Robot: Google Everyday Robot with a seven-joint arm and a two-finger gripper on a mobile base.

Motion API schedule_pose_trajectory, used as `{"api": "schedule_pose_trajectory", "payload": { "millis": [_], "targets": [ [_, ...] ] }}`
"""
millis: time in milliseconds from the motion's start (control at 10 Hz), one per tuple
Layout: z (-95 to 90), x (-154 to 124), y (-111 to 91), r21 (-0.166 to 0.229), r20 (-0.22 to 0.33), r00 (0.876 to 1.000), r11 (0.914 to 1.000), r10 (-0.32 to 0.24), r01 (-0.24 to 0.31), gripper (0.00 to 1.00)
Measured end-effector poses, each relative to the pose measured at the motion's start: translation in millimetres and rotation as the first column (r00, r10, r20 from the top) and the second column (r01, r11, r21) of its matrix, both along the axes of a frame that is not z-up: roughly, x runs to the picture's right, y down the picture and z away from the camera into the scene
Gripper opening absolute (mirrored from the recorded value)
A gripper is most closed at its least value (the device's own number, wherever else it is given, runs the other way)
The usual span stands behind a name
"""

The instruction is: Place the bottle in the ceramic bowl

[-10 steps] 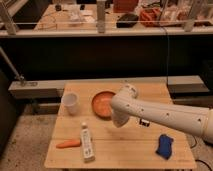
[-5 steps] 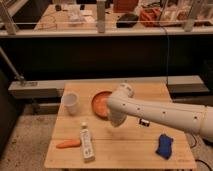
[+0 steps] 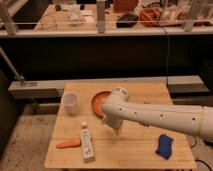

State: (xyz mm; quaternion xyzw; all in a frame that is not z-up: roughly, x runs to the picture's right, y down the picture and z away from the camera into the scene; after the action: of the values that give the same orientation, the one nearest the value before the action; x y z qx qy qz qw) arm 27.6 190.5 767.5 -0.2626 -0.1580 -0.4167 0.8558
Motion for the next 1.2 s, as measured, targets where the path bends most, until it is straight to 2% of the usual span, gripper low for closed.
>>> {"api": "schedule_pose_trajectory", "payload": {
  "millis": [200,300,500,600,800,1000,1200],
  "targets": [
    [3.5,-7.7,-1.5,-0.006,0.016,1.000,0.9997,-0.022,0.022,0.77],
    [1.4,-13.1,7.9,-0.014,0.029,0.999,0.9989,-0.044,0.045,0.80],
    [-8.8,-22.1,27.4,-0.021,0.053,0.996,0.9972,-0.070,0.071,0.80],
    [-8.8,-28.8,27.4,-0.020,0.066,0.994,0.9963,-0.082,0.083,0.80],
    [-1.6,-41.0,22.7,-0.022,0.090,0.989,0.9931,-0.113,0.115,0.80],
    [2.8,-48.2,38.3,-0.026,0.113,0.982,0.9872,-0.154,0.157,0.80],
    [3.6,-51.4,44.2,-0.027,0.128,0.976,0.9829,-0.178,0.182,0.80]
  ]
}}
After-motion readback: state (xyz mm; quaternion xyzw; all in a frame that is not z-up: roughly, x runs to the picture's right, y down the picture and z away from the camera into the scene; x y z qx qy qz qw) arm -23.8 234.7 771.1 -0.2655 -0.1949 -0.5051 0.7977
